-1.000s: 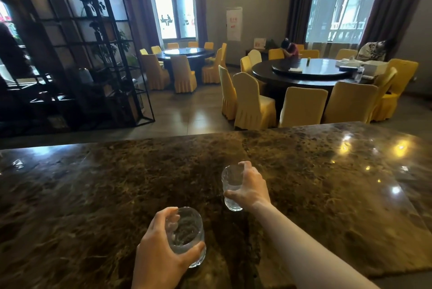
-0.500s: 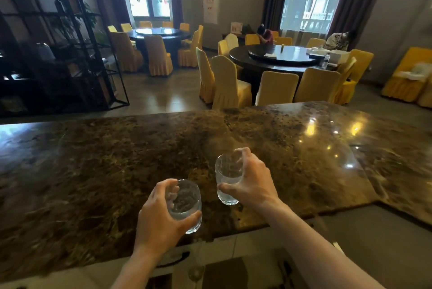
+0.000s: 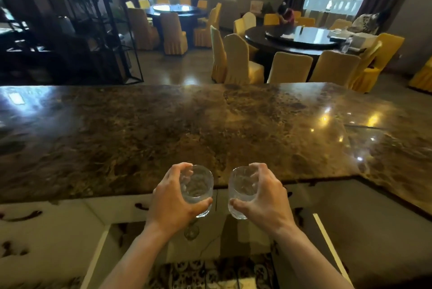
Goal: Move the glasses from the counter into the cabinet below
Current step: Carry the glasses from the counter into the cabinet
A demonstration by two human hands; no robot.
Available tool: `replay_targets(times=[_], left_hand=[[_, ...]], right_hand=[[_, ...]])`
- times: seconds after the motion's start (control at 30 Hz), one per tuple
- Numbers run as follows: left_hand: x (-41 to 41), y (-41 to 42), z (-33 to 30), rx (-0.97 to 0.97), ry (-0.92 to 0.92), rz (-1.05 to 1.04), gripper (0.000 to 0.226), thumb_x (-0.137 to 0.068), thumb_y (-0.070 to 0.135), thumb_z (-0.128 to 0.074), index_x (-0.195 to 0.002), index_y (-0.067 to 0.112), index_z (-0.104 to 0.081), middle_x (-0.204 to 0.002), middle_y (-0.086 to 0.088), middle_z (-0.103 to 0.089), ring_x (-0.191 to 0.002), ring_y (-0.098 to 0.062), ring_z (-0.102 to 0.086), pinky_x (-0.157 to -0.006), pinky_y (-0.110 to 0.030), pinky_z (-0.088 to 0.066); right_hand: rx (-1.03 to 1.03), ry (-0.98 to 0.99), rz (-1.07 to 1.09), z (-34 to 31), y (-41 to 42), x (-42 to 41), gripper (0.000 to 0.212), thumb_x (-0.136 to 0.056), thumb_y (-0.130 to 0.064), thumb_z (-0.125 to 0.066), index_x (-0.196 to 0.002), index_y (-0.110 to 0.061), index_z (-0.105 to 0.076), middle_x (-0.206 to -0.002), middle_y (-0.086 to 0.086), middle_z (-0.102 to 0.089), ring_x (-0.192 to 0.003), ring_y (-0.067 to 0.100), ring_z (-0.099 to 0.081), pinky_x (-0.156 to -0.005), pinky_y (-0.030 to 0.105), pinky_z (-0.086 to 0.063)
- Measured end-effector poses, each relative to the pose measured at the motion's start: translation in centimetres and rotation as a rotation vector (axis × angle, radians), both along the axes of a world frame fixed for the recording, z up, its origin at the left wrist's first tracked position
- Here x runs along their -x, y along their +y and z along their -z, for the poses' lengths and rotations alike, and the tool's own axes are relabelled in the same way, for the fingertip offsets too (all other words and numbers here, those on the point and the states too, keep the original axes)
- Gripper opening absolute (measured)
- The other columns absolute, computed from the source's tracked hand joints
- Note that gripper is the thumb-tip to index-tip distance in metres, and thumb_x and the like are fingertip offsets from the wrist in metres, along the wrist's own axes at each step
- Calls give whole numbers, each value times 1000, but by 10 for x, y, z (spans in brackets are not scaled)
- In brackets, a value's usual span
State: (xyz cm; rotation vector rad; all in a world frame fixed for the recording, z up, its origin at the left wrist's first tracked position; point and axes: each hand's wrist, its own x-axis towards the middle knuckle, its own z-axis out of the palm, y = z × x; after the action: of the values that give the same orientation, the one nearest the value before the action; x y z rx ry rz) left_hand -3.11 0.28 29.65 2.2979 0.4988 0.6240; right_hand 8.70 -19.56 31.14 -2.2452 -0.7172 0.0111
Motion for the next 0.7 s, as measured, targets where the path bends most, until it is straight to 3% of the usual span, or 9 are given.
replay_targets(times=[0.1, 0.23, 0.43, 0.53, 0.7], left_hand=[[4, -33, 9, 9, 29, -7, 89, -53, 59, -89, -128, 39, -45, -119, 18, -58, -104, 2, -59, -82, -15, -52], [6, -73, 30, 2, 54, -54, 90, -53, 64, -86, -129, 42, -43, -116, 24, -57, -103, 5, -58, -84, -21, -54], [14, -106, 81, 62, 111, -65, 87, -53, 59, -88, -126, 49, -42, -114, 30, -56, -107, 10, -56, -86, -13, -52], [15, -109, 117, 99, 149, -52, 86, -54, 59, -87, -127, 47, -44, -117, 30, -56, -110, 7, -57, -91, -15, -52], [11, -103, 197, 115, 246, -101, 91, -51, 68, -80, -130, 51, -38, -126, 27, -50, -115, 0, -53, -99, -32, -51]], right_hand=[[6, 16, -42, 17, -31, 1, 85, -59, -45, -92, -128, -32, -44, -117, -13, -58, -100, 6, -60, -75, 14, -53], [33, 59, -78, 46, -64, -4, 88, -59, -44, -92, -132, -32, -43, -122, -12, -57, -105, 8, -61, -83, 24, -57], [36, 176, -105, 99, -88, -2, 85, -60, -42, -92, -129, -35, -43, -120, -18, -56, -95, -5, -59, -71, 2, -46], [56, 215, -89, 134, -90, -2, 87, -59, -46, -92, -129, -37, -40, -121, -18, -54, -99, 0, -61, -81, 14, -55], [123, 226, -43, 203, -85, 0, 95, -59, -39, -92, -134, -37, -33, -126, -15, -47, -113, 16, -58, -92, 34, -56]])
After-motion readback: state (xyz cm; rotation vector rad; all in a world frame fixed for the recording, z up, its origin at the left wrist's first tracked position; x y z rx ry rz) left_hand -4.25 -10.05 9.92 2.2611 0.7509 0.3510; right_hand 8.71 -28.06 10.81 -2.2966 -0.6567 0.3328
